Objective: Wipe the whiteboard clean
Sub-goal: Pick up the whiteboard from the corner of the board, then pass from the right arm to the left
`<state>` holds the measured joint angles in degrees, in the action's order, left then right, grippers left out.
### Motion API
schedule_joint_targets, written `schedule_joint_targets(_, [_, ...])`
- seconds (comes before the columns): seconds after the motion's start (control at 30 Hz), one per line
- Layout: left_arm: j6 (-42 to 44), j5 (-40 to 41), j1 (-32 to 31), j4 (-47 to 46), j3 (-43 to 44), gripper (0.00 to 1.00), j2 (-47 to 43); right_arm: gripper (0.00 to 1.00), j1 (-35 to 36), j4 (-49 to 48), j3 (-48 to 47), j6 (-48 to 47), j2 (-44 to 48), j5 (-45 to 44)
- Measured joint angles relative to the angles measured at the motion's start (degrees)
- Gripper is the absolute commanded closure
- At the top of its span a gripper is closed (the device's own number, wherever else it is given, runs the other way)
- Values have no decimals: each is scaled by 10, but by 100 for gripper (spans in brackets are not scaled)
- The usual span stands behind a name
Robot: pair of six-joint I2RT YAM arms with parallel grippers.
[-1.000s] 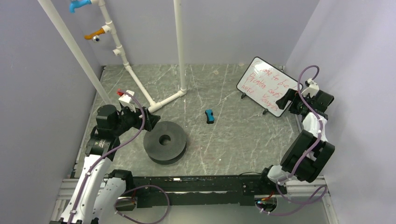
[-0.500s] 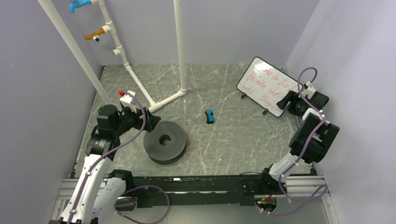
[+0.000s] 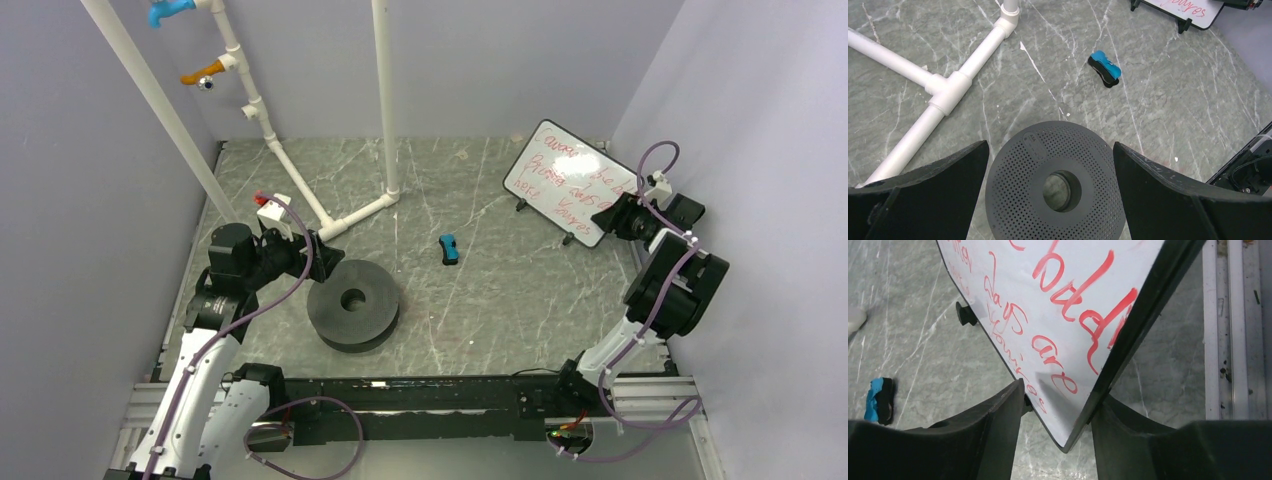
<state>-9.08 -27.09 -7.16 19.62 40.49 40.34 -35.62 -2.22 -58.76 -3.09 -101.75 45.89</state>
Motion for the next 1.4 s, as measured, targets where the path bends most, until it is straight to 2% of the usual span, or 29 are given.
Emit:
schedule_joint_targets(0.07, [0, 0, 1, 0, 0, 1, 0, 61, 0, -1, -9, -5, -13, 12])
schedule_joint_targets(0.13, [0, 0, 2, 0, 0, 1, 0, 75, -1, -1, -13, -8, -22, 22])
schedule_joint_targets(0.27, [0, 0, 3, 0, 0, 1, 0, 96, -2, 0, -13, -4, -23, 70])
schedule_joint_targets(0.33, [0, 0, 4, 0, 0, 1, 0, 100, 1, 2, -13, 0, -23, 108])
schedule_joint_targets(0.47, [0, -4, 5, 0, 0, 1, 0, 100, 8, -1, -13, 8, -6, 145])
schedule_joint_targets(0.7, [-1, -35, 8, -7, 0, 1, 0, 100, 4, -9, -12, 38, 72, 122])
schedule_joint_targets(0.97, [-25, -90, 11, -56, -12, 1, 8, 100, 13, 16, -24, 52, 149, 118])
schedule_joint_targets(1.17, [-85, -126, 5, -142, -43, 1, 18, 100, 51, 122, -35, 1, 208, 117])
schedule_joint_targets(1.4, [-138, -138, -69, -262, -64, 1, 74, 100, 118, 334, -38, -143, 322, 133])
